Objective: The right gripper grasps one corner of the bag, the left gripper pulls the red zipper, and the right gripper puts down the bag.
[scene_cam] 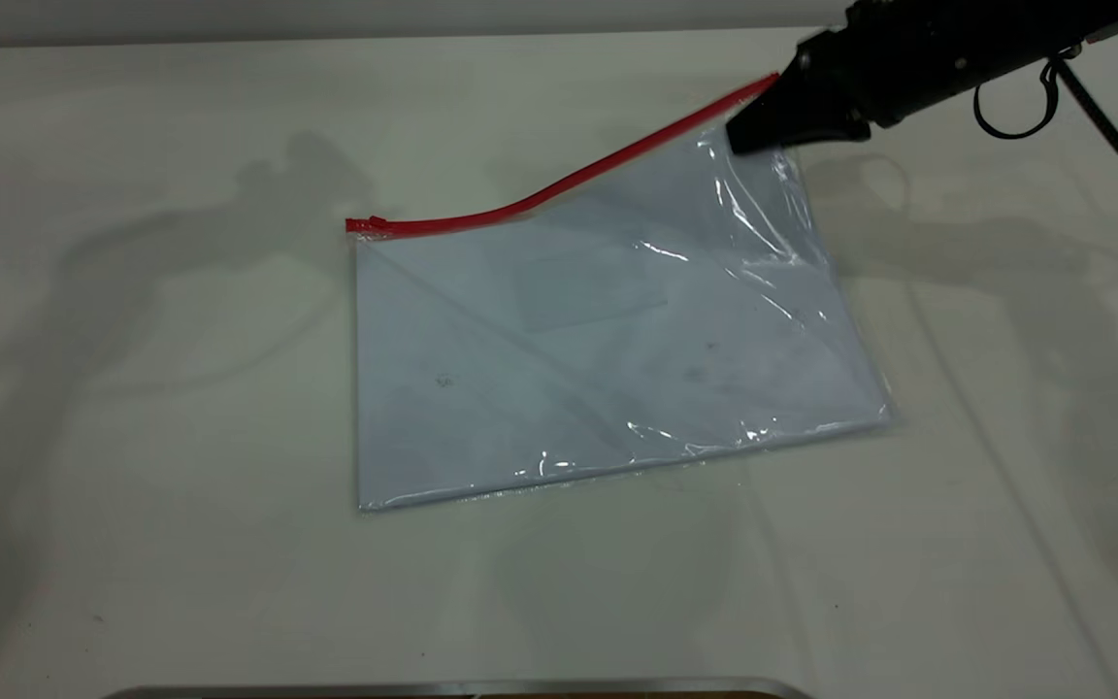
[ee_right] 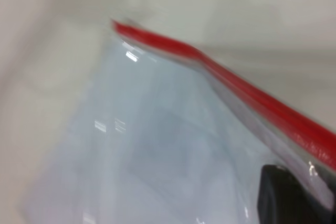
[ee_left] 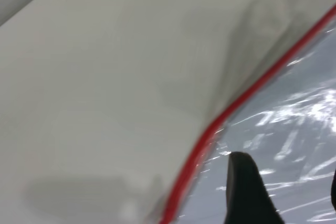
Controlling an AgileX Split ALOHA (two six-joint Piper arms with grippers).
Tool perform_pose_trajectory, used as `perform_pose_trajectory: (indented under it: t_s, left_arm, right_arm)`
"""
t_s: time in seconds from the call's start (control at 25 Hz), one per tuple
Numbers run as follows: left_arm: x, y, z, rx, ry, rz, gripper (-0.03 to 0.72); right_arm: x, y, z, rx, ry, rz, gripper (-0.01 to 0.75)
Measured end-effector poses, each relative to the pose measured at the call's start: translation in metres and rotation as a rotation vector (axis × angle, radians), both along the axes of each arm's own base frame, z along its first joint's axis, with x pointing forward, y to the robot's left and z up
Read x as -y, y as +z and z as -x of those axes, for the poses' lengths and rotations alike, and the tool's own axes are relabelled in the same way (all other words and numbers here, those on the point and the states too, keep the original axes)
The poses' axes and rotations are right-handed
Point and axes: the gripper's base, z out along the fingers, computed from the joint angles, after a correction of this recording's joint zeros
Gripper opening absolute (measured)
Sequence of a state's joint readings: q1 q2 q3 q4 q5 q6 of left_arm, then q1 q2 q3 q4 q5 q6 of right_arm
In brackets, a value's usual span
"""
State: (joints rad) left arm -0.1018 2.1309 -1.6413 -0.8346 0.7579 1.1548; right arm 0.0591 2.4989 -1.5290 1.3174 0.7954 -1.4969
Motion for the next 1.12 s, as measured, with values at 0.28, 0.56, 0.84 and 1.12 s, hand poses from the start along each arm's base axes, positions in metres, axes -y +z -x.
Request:
perform_pose_trajectory:
  t_s: [0.28, 0.56, 0.84, 1.12]
  left_arm:
    - [0.003, 0.051, 0.02, 0.009, -0.028, 0.06, 0.449]
    - [0.001, 0.132, 0.062, 0.067, -0.032, 0.112, 0.449]
    - [-0.016, 0.207, 0.137, 0.009, 0.088, 0.015, 0.449]
    - [-0.044, 0.252, 0.2, 0.061, 0.379, -0.1, 0.43]
  right_arm:
    - [0.028, 0.01, -0.007, 0.068, -0.013, 0.408, 0.399]
    - [0.043, 0.095, 0.0, 0.003, -0.131, 0.573, 0.414]
    - [0.028, 0.206, 0.05, -0.172, -0.11, 0.43, 0.397]
    - [0.022, 0.292, 0.108, -0.15, -0.117, 0.304, 0.334]
